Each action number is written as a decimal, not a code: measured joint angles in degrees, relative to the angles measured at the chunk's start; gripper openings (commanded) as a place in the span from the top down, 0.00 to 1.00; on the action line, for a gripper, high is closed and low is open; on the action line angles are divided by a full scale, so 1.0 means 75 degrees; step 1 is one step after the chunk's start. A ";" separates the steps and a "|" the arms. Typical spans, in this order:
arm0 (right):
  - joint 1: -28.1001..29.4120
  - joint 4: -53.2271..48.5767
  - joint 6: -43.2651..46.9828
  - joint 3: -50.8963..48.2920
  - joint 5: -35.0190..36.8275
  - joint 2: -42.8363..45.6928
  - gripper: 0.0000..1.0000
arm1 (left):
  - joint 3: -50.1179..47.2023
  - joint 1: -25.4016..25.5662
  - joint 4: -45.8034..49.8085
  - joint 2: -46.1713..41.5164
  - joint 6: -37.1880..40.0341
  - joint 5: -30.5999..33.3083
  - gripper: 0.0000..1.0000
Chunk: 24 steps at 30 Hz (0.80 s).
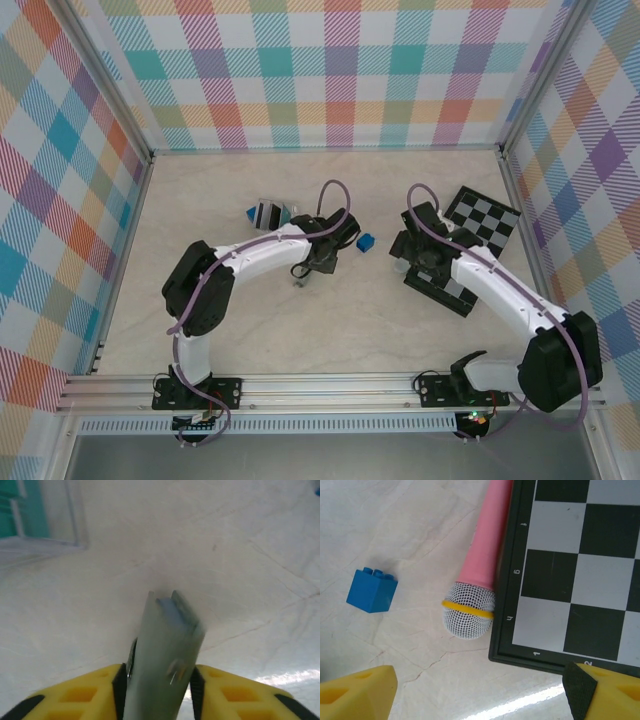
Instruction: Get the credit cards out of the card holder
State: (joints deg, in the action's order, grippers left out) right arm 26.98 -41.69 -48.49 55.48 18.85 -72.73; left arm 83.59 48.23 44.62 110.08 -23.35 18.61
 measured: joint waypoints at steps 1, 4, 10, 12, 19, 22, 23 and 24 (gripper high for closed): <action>0.0000 0.0044 0.0044 0.0000 -0.0087 0.0000 0.17 | -0.0105 0.0003 -0.0073 -0.0017 -0.0114 -0.0181 0.33; 0.0000 0.0367 0.0382 0.0006 -0.0539 -0.0082 0.23 | -0.0583 0.0000 -0.0265 -0.0356 -0.0510 -0.0778 0.21; 0.0219 0.0874 0.1378 0.0766 -0.1929 -0.1425 0.30 | -0.1612 -0.0446 -0.0816 -0.1842 -0.1553 -0.1702 0.14; 0.0516 0.0895 0.1702 0.1335 -0.2226 -0.2124 0.31 | -0.2075 -0.0775 -0.1029 -0.2273 -0.1865 -0.1909 0.12; 0.1580 0.0595 0.2541 0.3937 -0.2836 -0.4951 0.25 | -0.3864 -0.1985 -0.1378 -0.3281 -0.2862 -0.2317 0.07; 0.1839 0.0149 0.2789 0.5050 -0.2882 -0.6027 0.23 | -0.4319 -0.2273 -0.1376 -0.3722 -0.3118 -0.2366 0.05; 0.1891 -0.0012 0.2838 0.5383 -0.2865 -0.6330 0.22 | -0.4406 -0.2334 -0.1376 -0.3850 -0.3162 -0.2369 0.05; 0.1935 -0.0172 0.2906 0.5712 -0.2830 -0.6633 0.22 | -0.4503 -0.2410 -0.1376 -0.3998 -0.3226 -0.2366 0.05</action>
State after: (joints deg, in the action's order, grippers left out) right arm 41.50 -42.98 -26.70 98.32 -2.37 -122.48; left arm 49.82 30.15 34.30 80.09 -47.55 0.86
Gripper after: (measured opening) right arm 0.775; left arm 0.948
